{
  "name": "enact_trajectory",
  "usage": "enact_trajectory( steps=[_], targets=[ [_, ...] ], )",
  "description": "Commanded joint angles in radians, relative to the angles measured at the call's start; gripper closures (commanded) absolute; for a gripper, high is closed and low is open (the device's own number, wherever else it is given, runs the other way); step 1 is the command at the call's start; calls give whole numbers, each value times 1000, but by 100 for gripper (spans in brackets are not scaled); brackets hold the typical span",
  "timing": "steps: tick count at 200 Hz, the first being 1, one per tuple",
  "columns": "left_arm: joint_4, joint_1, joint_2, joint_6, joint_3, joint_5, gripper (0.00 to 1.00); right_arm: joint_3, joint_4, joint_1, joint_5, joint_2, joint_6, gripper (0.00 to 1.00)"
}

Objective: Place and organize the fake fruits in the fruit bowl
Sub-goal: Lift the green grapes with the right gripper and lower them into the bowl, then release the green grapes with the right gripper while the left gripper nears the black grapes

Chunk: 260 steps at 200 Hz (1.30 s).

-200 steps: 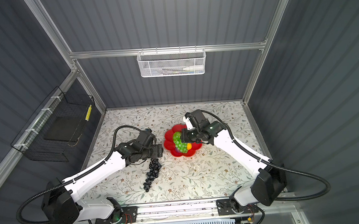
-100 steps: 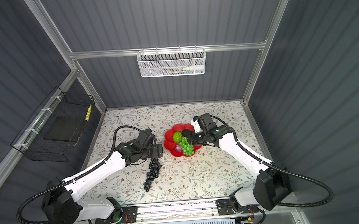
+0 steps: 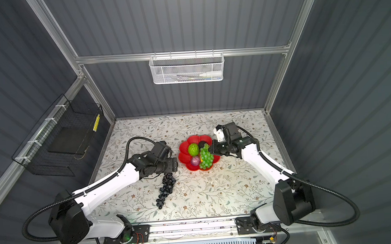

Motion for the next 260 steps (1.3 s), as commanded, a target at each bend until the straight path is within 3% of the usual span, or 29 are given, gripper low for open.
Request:
enact_trajectory(
  steps=[1,114,223,260],
  targets=[
    [-32,7,6,-7,31,-14,11,-25,42,-27,-12,3,-16,100],
    [-37,8,34,3,50,-5,11,-47,92,-59,101,39,-36,100],
    [-31,6,67,8,61,8,11,-73,89,-66,216,8,-85,100],
    [-33,6,66,5,55,7,11,-139,140,-69,264,-66,-85,100]
  ],
)
